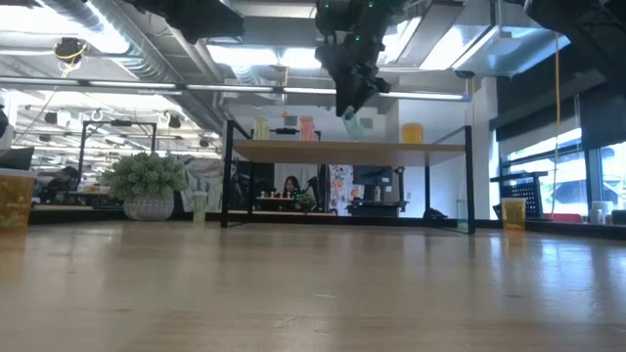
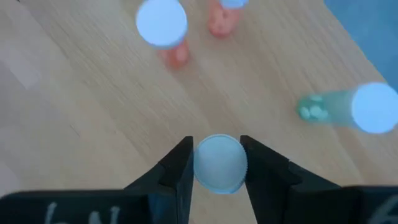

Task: Pick and place medicine bottles onto shelf by color
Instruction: Put the bottom blue pill bottle on the shelf aligned with the other blue pill bottle

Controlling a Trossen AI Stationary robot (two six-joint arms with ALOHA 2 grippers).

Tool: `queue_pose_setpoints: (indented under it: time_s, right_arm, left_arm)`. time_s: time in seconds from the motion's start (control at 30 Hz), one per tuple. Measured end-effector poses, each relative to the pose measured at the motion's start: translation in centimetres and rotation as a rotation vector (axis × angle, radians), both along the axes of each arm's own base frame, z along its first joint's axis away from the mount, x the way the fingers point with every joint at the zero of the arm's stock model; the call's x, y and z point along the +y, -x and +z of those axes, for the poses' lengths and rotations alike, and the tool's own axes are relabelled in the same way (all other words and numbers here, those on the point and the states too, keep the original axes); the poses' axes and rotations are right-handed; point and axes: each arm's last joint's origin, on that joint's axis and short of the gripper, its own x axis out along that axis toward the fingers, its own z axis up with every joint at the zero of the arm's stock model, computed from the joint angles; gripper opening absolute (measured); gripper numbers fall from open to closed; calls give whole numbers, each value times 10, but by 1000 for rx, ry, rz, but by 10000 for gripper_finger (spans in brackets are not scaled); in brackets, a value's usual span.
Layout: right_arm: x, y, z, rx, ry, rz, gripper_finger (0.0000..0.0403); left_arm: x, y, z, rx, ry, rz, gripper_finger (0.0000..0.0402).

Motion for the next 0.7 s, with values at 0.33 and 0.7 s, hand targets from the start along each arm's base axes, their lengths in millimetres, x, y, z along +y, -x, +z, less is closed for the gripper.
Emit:
queue_pose_setpoints:
  time_s: [0.33, 0.7]
  right_arm:
    - [1, -1, 0, -26, -32, 17, 119]
    - [0, -3, 2, -58, -36, 18, 122]
  left_arm:
    - [0, 0, 0, 0, -1, 0, 142]
    - [0, 0, 0, 1, -3, 0, 142]
